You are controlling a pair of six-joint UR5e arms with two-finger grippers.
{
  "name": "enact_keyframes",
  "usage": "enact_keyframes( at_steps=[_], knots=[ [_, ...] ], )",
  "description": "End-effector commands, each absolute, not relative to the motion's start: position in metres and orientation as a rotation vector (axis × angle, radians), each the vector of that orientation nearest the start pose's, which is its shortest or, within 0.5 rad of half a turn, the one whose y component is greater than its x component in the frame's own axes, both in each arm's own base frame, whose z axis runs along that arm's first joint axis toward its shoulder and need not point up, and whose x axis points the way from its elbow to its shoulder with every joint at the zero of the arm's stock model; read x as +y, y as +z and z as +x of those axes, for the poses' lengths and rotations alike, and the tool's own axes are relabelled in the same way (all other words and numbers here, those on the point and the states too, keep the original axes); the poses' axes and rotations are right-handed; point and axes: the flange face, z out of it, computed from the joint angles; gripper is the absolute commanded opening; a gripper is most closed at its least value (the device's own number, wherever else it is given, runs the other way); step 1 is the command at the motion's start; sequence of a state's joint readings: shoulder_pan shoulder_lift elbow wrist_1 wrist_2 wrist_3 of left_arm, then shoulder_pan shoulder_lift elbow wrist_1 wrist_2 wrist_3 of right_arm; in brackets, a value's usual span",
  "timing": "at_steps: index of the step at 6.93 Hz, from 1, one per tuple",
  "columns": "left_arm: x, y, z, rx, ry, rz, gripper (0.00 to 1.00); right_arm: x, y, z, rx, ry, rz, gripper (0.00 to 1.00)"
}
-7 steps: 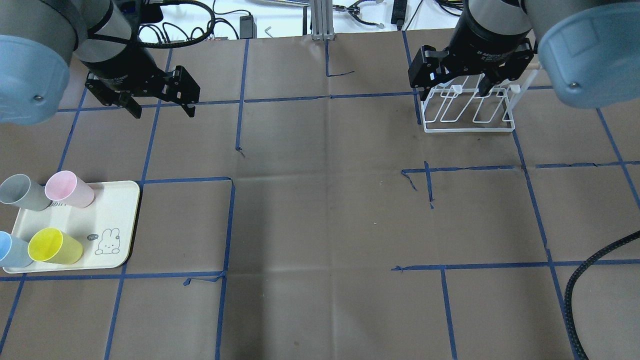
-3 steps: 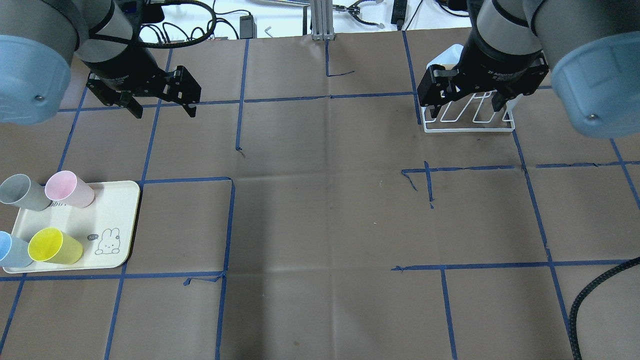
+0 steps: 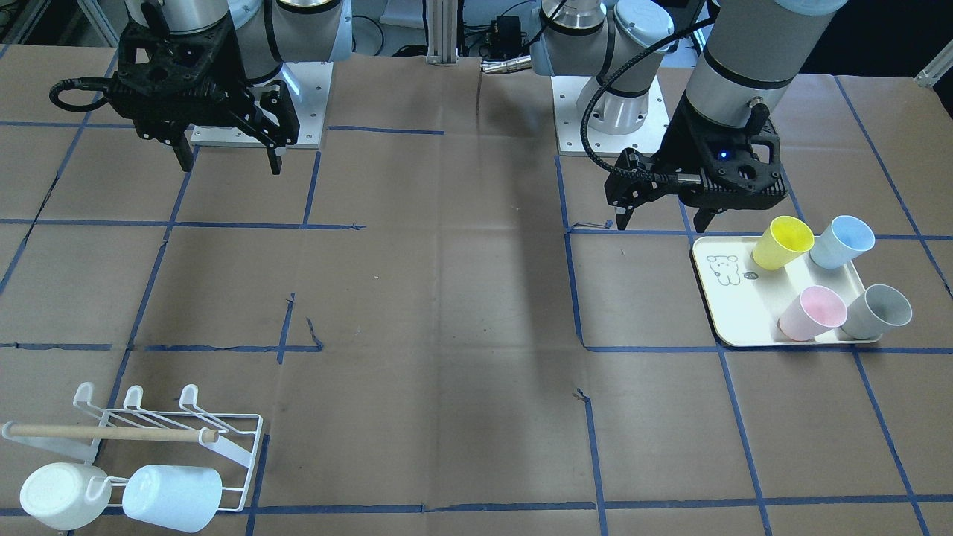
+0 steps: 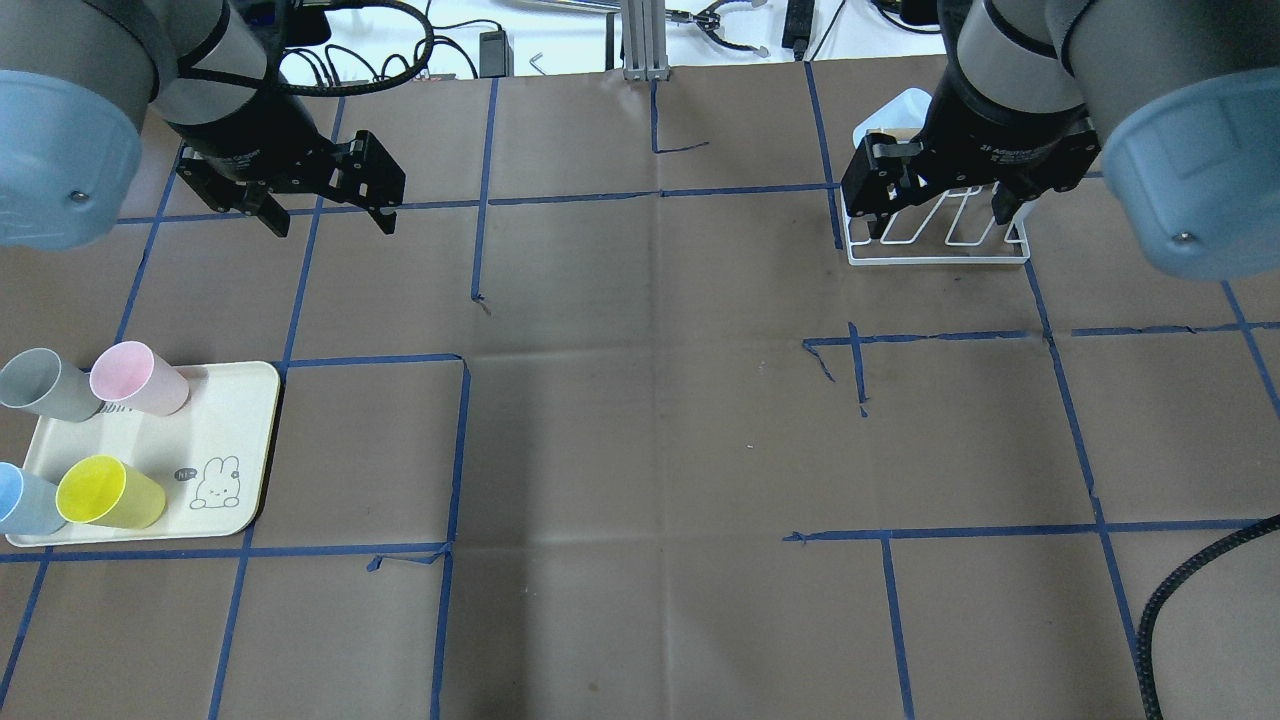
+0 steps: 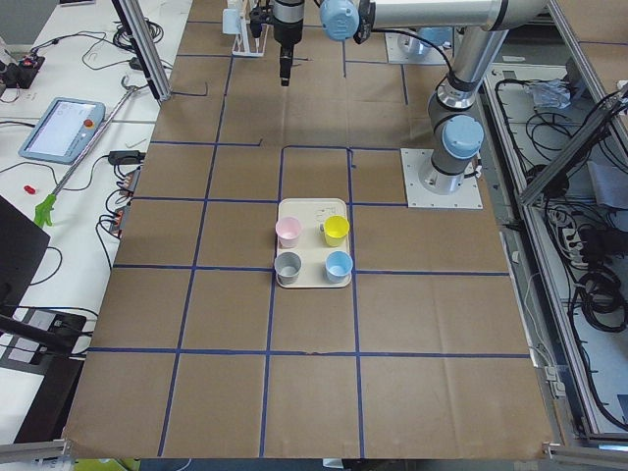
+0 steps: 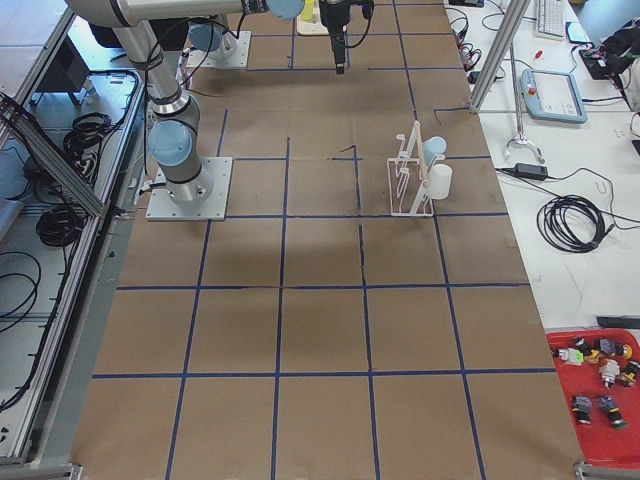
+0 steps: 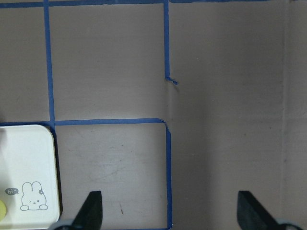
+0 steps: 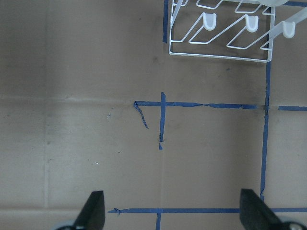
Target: Transfer IKEA cup to right arm and place on rack
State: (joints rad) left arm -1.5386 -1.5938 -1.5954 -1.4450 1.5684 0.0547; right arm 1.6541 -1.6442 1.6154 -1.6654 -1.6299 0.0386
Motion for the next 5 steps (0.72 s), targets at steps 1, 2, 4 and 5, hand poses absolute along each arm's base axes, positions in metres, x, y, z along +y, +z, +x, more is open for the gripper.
enact_keyframes(
  at_steps=[1, 2, 4, 5],
  knots=[
    [-0.5127, 0.4772, -0.1170, 3.137, -0.123, 0.036, 0.99, -0.4607, 0.5129, 0.1697, 3.142, -0.201, -0.061, 1.00],
    [-0.5127, 0.4772, -0.1170, 3.137, -0.123, 0.036, 0.99, -0.4615, 0.5113, 0.1682, 3.145, -0.195, -0.056, 1.00],
    [-0.5126, 0.4765, -0.1172, 3.139, -0.121, 0.036, 0.99, -0.4635, 0.5105, 0.1642, 3.144, -0.192, -0.042, 1.00],
    [-0.5126, 0.4765, -0.1172, 3.139, -0.121, 0.036, 0.99, -0.4630, 0.5088, 0.1628, 3.143, -0.184, -0.035, 1.00]
  ],
)
